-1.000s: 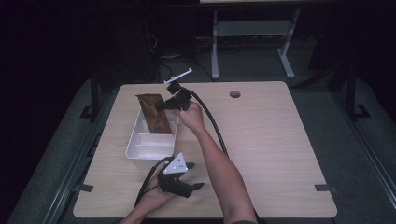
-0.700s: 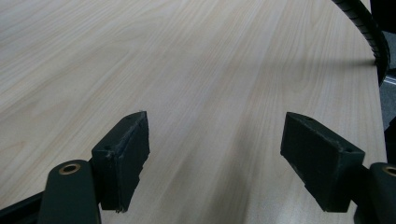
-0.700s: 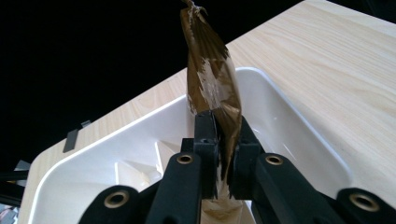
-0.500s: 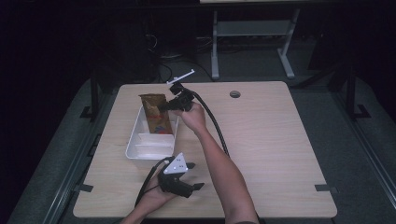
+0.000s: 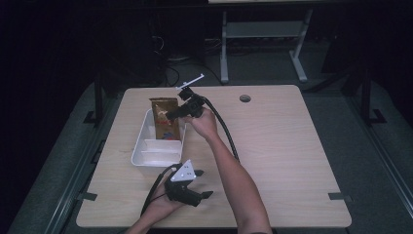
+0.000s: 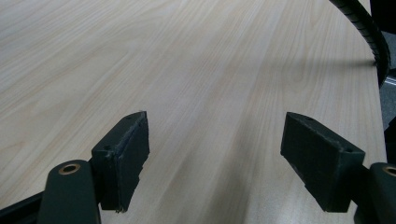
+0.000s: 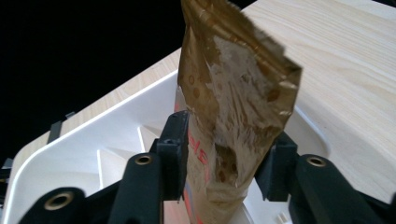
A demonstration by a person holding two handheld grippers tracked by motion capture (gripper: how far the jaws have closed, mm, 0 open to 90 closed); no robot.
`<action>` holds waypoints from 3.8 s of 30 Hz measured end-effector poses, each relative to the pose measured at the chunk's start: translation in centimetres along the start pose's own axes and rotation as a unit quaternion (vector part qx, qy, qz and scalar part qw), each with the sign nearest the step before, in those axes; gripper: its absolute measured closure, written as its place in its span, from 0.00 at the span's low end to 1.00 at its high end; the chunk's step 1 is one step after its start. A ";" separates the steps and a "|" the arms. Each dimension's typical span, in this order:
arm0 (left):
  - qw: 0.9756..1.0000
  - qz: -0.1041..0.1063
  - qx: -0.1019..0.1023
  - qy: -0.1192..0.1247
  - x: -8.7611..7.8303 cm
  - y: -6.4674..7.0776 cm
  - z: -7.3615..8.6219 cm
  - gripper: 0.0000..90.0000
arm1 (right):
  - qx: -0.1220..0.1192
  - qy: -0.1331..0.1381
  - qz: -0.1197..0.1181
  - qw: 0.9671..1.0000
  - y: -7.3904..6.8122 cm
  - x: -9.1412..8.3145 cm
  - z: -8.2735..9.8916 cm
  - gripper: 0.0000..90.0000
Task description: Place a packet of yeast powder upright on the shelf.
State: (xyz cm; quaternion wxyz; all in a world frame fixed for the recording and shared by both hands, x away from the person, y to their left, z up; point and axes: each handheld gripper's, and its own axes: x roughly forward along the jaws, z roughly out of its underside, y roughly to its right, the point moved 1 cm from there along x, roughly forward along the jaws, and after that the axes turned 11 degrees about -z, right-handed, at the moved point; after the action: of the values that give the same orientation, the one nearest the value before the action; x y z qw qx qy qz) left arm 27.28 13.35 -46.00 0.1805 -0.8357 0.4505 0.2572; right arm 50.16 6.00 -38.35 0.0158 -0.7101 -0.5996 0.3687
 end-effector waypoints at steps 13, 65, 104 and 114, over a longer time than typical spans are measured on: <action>1.000 0.000 0.000 -0.002 0.0 -0.1 0.0 0.25 | 0.009 0.010 -0.003 1.000 0.2 -1.4 0.5 0.56; 1.000 0.008 0.000 -0.003 0.3 0.2 -0.2 0.24 | 0.027 0.074 -0.013 0.997 -0.3 -13.4 7.5 0.49; 1.000 0.010 -0.004 -0.006 0.6 0.3 -0.3 0.19 | 0.043 0.074 -0.002 0.996 -1.1 -19.0 13.9 0.40; 1.000 0.010 -0.007 -0.008 0.7 0.2 -0.3 0.19 | 0.048 0.077 -0.002 0.996 -1.5 -20.0 15.7 0.39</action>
State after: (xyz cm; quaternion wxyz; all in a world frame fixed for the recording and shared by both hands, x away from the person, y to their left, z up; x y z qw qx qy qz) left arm 27.49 12.59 -46.16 0.1759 -0.8302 0.4557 0.2685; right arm 40.21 -17.45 -39.01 0.0972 -0.7336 -0.5796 0.3414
